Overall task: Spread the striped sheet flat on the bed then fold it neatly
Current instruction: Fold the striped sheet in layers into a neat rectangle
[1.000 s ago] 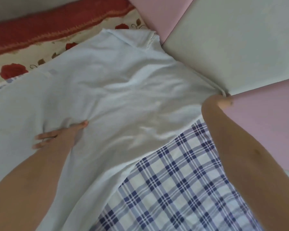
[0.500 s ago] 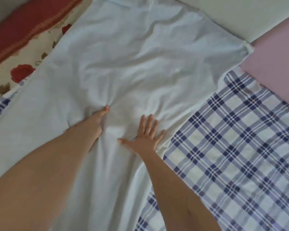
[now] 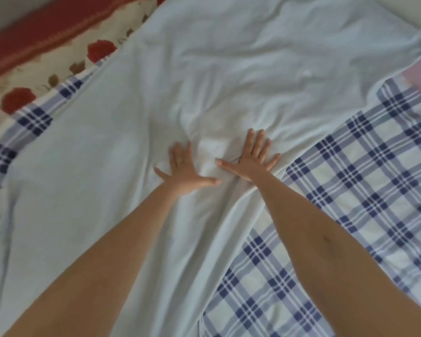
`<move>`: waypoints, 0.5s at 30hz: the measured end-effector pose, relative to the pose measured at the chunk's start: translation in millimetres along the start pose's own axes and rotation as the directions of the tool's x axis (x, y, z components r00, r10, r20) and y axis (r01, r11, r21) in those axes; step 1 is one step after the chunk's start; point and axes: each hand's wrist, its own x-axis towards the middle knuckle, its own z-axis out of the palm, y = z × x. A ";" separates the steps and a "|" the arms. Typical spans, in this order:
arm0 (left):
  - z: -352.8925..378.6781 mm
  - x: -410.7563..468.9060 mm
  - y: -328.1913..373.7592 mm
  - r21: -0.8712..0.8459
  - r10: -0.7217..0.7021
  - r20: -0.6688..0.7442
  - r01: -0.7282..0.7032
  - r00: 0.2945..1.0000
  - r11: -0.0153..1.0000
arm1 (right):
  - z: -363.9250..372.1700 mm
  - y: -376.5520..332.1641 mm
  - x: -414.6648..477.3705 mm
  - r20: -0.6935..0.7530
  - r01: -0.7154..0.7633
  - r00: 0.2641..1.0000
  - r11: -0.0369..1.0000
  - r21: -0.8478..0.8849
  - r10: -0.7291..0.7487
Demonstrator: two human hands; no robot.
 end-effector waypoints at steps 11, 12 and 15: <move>77.0 -60.2 -170.7 0.546 0.049 -0.029 -0.025 0.998 0.837 | 35.7 8.6 5.0 -0.263 -0.001 0.965 0.999 -0.047 -0.011; 76.1 -57.1 -175.2 0.546 0.064 -0.036 -0.034 0.997 0.837 | 47.1 1.6 2.3 -0.309 -0.020 0.951 0.999 -0.026 0.011; 76.7 -59.7 -175.3 0.511 0.096 -0.048 -0.058 0.994 0.857 | 97.9 -29.2 -36.0 -0.501 -0.008 0.865 1.000 -0.030 -0.008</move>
